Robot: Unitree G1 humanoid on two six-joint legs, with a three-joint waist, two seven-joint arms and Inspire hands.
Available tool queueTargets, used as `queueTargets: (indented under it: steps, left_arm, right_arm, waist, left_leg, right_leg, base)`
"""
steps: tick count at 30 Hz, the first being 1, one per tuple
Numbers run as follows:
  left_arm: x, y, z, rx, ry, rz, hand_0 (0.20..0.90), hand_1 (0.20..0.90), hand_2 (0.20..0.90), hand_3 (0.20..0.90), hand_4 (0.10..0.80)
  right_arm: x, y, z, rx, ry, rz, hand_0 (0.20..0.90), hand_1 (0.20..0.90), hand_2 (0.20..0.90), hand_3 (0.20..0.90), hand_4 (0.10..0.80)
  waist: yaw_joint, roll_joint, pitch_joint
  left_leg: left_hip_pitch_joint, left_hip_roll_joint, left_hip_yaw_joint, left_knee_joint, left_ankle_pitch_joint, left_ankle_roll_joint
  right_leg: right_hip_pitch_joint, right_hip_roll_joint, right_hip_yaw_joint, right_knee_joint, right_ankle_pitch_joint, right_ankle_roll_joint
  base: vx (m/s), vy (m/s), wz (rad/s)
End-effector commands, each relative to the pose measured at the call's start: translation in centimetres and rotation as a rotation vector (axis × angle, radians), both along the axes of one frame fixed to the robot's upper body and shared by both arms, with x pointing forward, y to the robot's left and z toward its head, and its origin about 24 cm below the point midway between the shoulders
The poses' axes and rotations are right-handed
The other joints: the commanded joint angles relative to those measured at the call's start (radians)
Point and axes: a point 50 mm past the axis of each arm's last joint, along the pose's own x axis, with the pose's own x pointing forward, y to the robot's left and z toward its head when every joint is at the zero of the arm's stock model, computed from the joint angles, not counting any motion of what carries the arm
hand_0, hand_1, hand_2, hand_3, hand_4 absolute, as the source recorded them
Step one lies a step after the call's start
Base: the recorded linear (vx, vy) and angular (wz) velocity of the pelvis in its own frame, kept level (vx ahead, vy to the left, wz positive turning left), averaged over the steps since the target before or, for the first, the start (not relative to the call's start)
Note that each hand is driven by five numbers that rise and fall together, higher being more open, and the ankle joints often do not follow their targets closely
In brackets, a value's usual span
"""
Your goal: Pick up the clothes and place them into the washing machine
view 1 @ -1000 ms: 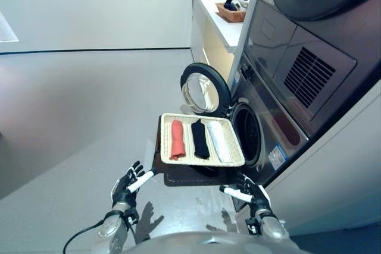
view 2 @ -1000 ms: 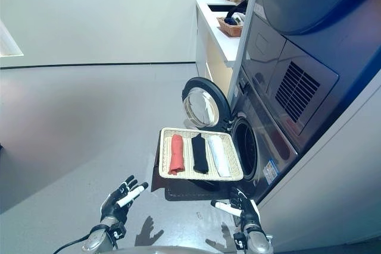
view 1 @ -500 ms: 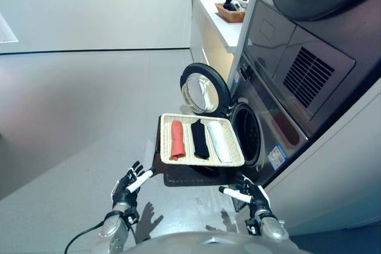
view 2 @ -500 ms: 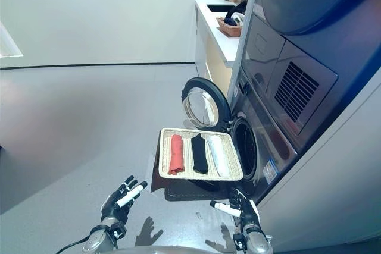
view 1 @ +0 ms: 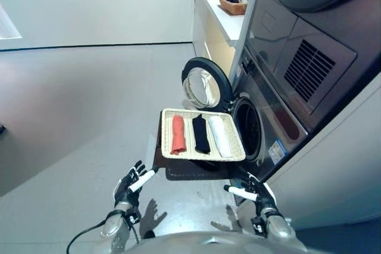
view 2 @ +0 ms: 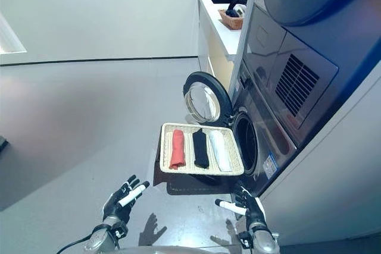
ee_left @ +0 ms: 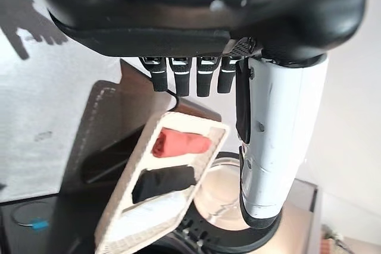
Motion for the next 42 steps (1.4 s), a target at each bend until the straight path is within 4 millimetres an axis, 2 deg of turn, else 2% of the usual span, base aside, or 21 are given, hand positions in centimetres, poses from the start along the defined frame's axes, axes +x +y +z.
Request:
queueTargets:
  steps: [1, 3, 11, 14, 15, 16, 18, 19, 20, 22, 25, 26, 28, 30, 31, 33, 35, 36, 38, 40, 42]
  left_arm:
    - [5.6, 0.5, 3.7, 0.112, -0.255, -0.088, 0.9, 0.9, 0.9, 0.9, 0.8]
    - [5.6, 0.9, 3.6, 0.147, -0.248, -0.079, 0.9, 0.9, 0.9, 0.9, 0.8]
    - [5.9, 2.2, 4.8, 0.174, -0.303, -0.015, 0.9, 0.9, 0.9, 0.9, 0.8]
    - [6.4, 2.1, 5.0, 0.168, -0.313, -0.003, 0.9, 0.9, 0.9, 0.9, 0.8]
    - [6.7, 2.0, 5.1, 0.17, -0.314, -0.003, 0.9, 0.9, 0.9, 0.9, 0.8]
    - [6.9, 1.9, 5.2, 0.171, -0.316, -0.011, 0.9, 0.9, 0.9, 0.9, 0.8]
    - [7.2, 1.8, 5.3, 0.176, -0.319, -0.023, 0.9, 0.9, 0.9, 0.9, 0.8]
    - [7.2, 1.8, 5.3, 0.176, -0.319, -0.023, 0.9, 0.9, 0.9, 0.9, 0.8]
    - [7.7, 1.8, 5.7, 0.186, -0.334, -0.038, 0.9, 0.9, 0.9, 0.9, 0.8]
    - [7.9, 1.9, 6.0, 0.183, -0.344, -0.03, 0.9, 0.9, 0.9, 0.9, 0.8]
    - [7.8, 2.0, 5.9, 0.167, -0.34, -0.009, 0.9, 0.9, 0.9, 0.9, 0.8]
    - [7.8, 2.1, 5.9, 0.154, -0.344, 0.014, 0.9, 0.9, 0.9, 0.9, 0.8]
    - [7.8, 2.1, 5.9, 0.155, -0.348, 0.02, 0.9, 0.9, 0.9, 0.9, 0.8]
    - [7.8, 2.1, 5.8, 0.158, -0.348, 0.022, 0.9, 0.9, 0.9, 0.9, 0.8]
    - [7.6, 2.1, 5.9, 0.155, -0.351, 0.024, 0.9, 0.9, 0.9, 0.9, 0.8]
    - [7.2, 1.9, 5.7, 0.149, -0.339, 0.025, 0.9, 0.9, 0.9, 0.9, 0.8]
    - [6.9, 1.6, 5.3, 0.15, -0.32, 0.017, 0.9, 0.9, 0.9, 0.9, 0.8]
    - [6.8, 1.4, 5.3, 0.132, -0.325, 0.022, 0.9, 0.9, 0.9, 0.9, 0.8]
    - [6.8, 1.1, 5.0, 0.1, -0.311, 0.044, 0.9, 0.9, 0.9, 0.9, 0.8]
    - [7.3, 0.4, 5.2, 0.062, -0.335, 0.055, 0.9, 0.9, 0.9, 0.9, 0.8]
    - [7.7, 0.3, 5.3, 0.066, -0.337, 0.063, 0.9, 0.9, 0.9, 0.9, 0.8]
  right_arm:
    - [5.2, 0.7, 3.1, 0.01, -0.241, 0.036, 0.9, 0.9, 0.9, 0.9, 0.8]
    - [5.4, 1.1, 3.0, 0.016, -0.238, 0.045, 0.9, 0.9, 0.9, 0.9, 0.8]
    - [5.9, 1.3, 3.0, 0.025, -0.24, 0.033, 0.9, 0.9, 0.9, 0.9, 0.8]
    - [6.5, 1.3, 3.3, 0.047, -0.263, 0.005, 0.9, 0.9, 0.9, 0.9, 0.8]
    - [6.6, 1.3, 3.4, 0.055, -0.267, -0.009, 0.9, 0.9, 0.9, 0.9, 0.8]
    - [6.6, 1.3, 3.4, 0.058, -0.269, -0.013, 0.9, 0.9, 0.9, 0.9, 0.8]
    - [6.8, 1.5, 3.6, 0.061, -0.278, -0.015, 0.9, 0.9, 0.9, 0.9, 0.8]
    - [6.8, 1.5, 3.6, 0.061, -0.278, -0.015, 0.9, 0.9, 0.9, 0.9, 0.8]
    - [6.9, 1.6, 3.6, 0.068, -0.286, -0.023, 0.9, 0.9, 0.9, 0.9, 0.8]
    - [7.1, 1.7, 3.7, 0.077, -0.291, -0.034, 0.9, 0.9, 0.9, 0.9, 0.8]
    - [7.1, 1.7, 3.7, 0.081, -0.291, -0.038, 0.9, 0.9, 0.9, 0.9, 0.8]
    - [7.4, 1.5, 3.8, 0.081, -0.297, -0.043, 0.9, 0.9, 0.9, 0.9, 0.8]
    - [7.6, 1.3, 3.9, 0.073, -0.297, -0.052, 0.9, 0.9, 0.9, 0.9, 0.8]
    - [7.7, 1.4, 3.8, 0.068, -0.291, -0.053, 0.9, 0.9, 0.9, 0.9, 0.8]
    - [7.5, 1.5, 3.7, 0.066, -0.288, -0.05, 0.9, 0.9, 0.9, 0.9, 0.8]
    - [7.2, 1.3, 3.5, 0.059, -0.278, -0.054, 0.9, 0.9, 0.9, 0.9, 0.8]
    - [6.7, 1.0, 3.4, 0.054, -0.269, -0.061, 0.9, 0.9, 0.9, 0.9, 0.8]
    - [6.5, 1.0, 3.4, 0.054, -0.265, -0.06, 0.9, 0.9, 0.9, 0.9, 0.8]
    - [7.2, 0.6, 3.9, 0.043, -0.292, -0.06, 0.9, 0.9, 0.9, 0.9, 0.8]
    - [8.0, 0.3, 4.7, 0.046, -0.338, -0.059, 0.9, 0.9, 0.9, 0.9, 0.8]
    - [8.7, 0.1, 5.0, 0.01, -0.343, -0.042, 0.9, 0.9, 0.9, 0.9, 0.8]
  waist:
    - [0.013, -0.054, -0.004]
    - [0.017, -0.053, -0.008]
    - [0.035, -0.063, -0.009]
    - [0.036, -0.063, -0.006]
    - [0.035, -0.061, -0.003]
    - [0.033, -0.058, 0.003]
    - [0.023, -0.047, 0.035]
    - [0.023, -0.047, 0.034]
    - [0.009, -0.026, 0.062]
    - [0.005, -0.019, 0.074]
    - [-0.013, -0.019, 0.069]
    - [-0.035, -0.038, 0.063]
    - [-0.061, -0.035, 0.071]
    - [-0.074, -0.042, 0.07]
    - [-0.077, -0.036, 0.069]
    - [-0.083, -0.038, 0.06]
    - [-0.084, -0.033, 0.051]
    - [-0.1, -0.027, 0.052]
    - [-0.099, -0.009, 0.042]
    - [-0.101, 0.002, 0.045]
    - [-0.1, 0.015, 0.044]
  left_leg:
    - [-0.032, -0.023, 0.016, 0.179, -0.161, -0.002]
    - [-0.028, -0.042, 0.016, 0.164, -0.163, 0.017]
    - [-0.012, -0.091, 0.048, 0.157, -0.193, 0.059]
    - [-0.011, -0.112, 0.049, 0.177, -0.211, 0.074]
    - [-0.004, -0.125, 0.044, 0.18, -0.219, 0.088]
    - [0.01, -0.137, 0.037, 0.181, -0.222, 0.101]
    - [0.032, -0.149, 0.026, 0.185, -0.224, 0.126]
    - [0.031, -0.15, 0.026, 0.185, -0.224, 0.126]
    - [0.051, -0.144, 0.009, 0.186, -0.224, 0.144]
    - [0.068, -0.144, 0.005, 0.189, -0.234, 0.148]
    - [0.108, -0.146, -0.013, 0.161, -0.249, 0.141]
    - [0.15, -0.158, -0.029, 0.124, -0.267, 0.125]
    - [0.216, -0.134, -0.054, 0.08, -0.293, 0.103]
    - [0.256, -0.122, -0.066, 0.043, -0.296, 0.09]
    - [0.283, -0.104, -0.071, 0.02, -0.299, 0.079]
    - [0.31, -0.088, -0.079, 0.002, -0.296, 0.066]
    - [0.316, -0.056, -0.089, 0.017, -0.292, 0.052]
    - [0.322, -0.04, -0.081, 0.02, -0.296, 0.05]
    - [0.299, -0.002, -0.082, 0.072, -0.243, 0.017]
    - [0.257, 0.018, -0.076, 0.148, -0.18, -0.004]
    - [0.255, 0.032, -0.085, 0.128, -0.152, -0.015]
  right_leg:
    - [-0.097, -0.032, -0.006, 0.013, 0.072, 0.011]
    - [-0.108, -0.048, 0.008, 0.027, 0.074, 0.017]
    - [-0.127, -0.101, 0.04, 0.078, 0.053, 0.043]
    - [-0.163, -0.126, 0.057, 0.176, 0.049, 0.053]
    - [-0.187, -0.134, 0.068, 0.243, 0.052, 0.051]
    - [-0.216, -0.139, 0.078, 0.321, 0.075, 0.036]
    - [-0.287, -0.127, 0.109, 0.496, 0.151, 0.004]
    - [-0.288, -0.127, 0.11, 0.497, 0.151, 0.004]
    - [-0.35, -0.103, 0.108, 0.62, 0.168, -0.022]
    - [-0.383, -0.117, 0.065, 0.635, 0.147, -0.028]
    - [-0.391, -0.116, 0.023, 0.53, 0.119, -0.017]
    - [-0.429, -0.112, 0.01, 0.346, 0.129, 0.012]
    - [-0.439, -0.08, 0.007, 0.153, 0.2, 0.047]
    - [-0.466, -0.064, 0.002, 0.059, 0.253, 0.065]
    - [-0.467, -0.047, -0.013, 0.039, 0.268, 0.07]
    - [-0.472, -0.038, -0.028, 0.075, 0.28, 0.066]
    - [-0.488, -0.034, -0.058, 0.147, 0.238, 0.047]
    - [-0.497, -0.02, -0.04, 0.148, 0.244, 0.042]
    - [-0.486, 0.005, -0.046, 0.179, 0.215, 0.026]
    - [-0.482, 0.01, -0.07, 0.198, 0.191, 0.014]
    - [-0.488, 0.027, -0.08, 0.203, 0.176, 0.004]
  base:
    - [0.013, 0.122, -0.02]
    - [0.026, 0.105, -0.11]
    - [0.043, 0.119, -0.16]
    - [0.035, 0.139, -0.05]
    - [0.031, 0.2, -0.03]
    - [0.023, 0.21, -0.02]
    - [-0.015, 0.18, 0.04]
    - [-0.032, 0.2, 0.14]
    - [0.001, 0.165, 0.17]
    - [0.082, 0.113, 0.29]
    - [0.227, -0.05, 0.35]
    - [0.348, -0.117, 0.45]
    - [0.4, -0.125, 0.12]
    - [0.307, -0.094, 0.02]
    - [0.298, -0.1, 0.13]
    - [0.273, -0.134, 0.47]
    - [0.251, -0.187, 0.69]
    - [0.237, -0.194, 0.61]
    - [0.226, -0.153, 0.46]
    - [0.181, -0.125, 0.1]
    - [0.112, -0.114, 0.07]
